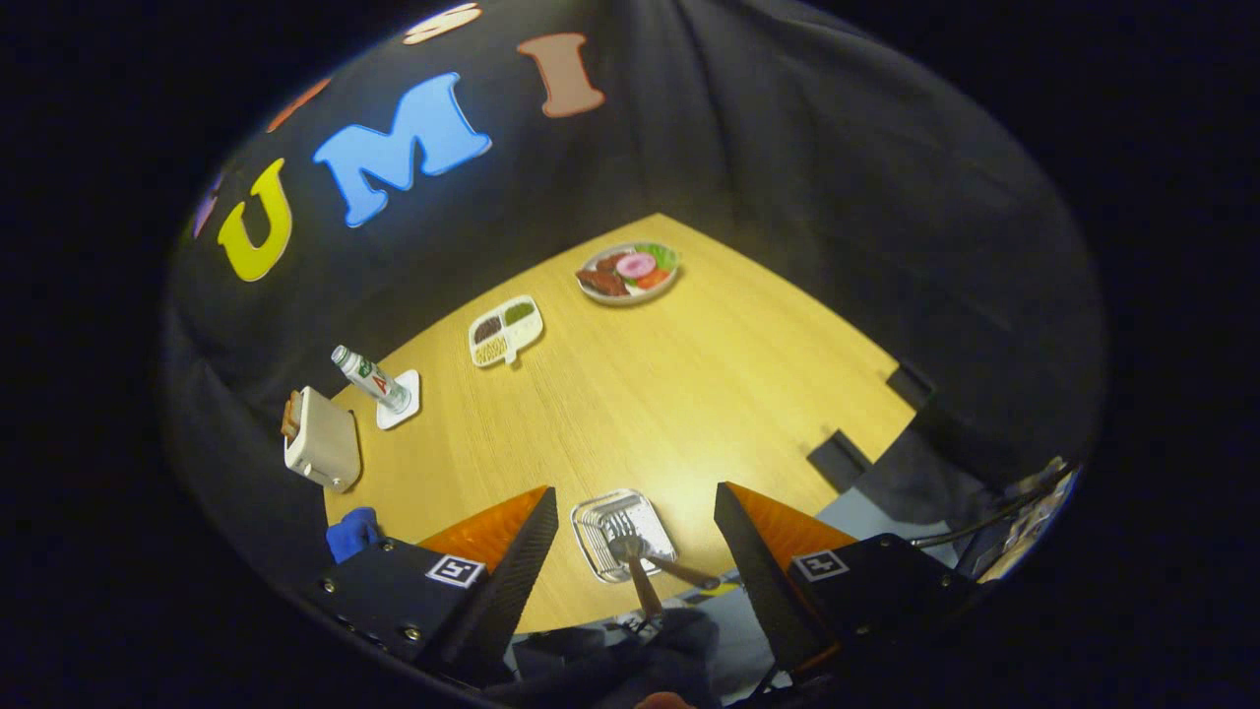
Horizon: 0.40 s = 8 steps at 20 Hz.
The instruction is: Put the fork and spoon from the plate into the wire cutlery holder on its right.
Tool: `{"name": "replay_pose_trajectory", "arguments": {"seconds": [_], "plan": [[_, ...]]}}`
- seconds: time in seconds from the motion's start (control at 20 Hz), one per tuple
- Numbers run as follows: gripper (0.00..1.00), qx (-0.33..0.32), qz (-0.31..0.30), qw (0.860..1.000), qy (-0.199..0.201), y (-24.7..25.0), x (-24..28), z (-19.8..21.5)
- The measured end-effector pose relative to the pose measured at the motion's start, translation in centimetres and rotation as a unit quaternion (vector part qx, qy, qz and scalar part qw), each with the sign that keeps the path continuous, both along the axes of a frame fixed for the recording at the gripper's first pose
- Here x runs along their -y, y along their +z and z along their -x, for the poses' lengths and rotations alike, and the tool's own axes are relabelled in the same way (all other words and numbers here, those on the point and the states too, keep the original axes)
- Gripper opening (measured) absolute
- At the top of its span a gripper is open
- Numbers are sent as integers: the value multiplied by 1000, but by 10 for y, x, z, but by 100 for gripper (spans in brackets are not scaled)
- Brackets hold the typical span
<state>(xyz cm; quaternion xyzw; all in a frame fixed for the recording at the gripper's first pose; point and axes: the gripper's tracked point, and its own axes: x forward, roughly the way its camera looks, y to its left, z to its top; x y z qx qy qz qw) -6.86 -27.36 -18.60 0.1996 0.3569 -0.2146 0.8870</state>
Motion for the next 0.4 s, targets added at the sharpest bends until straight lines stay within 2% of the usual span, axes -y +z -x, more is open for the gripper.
{"name": "replay_pose_trajectory", "arguments": {"seconds": [0.1, 0.2, 0.4], "plan": [[98, 61, 50, 997, 12, 37, 0, -20], [98, 115, 116, 986, 16, 71, 1, -32], [98, 203, 247, 947, 18, 139, -6, -51]]}}
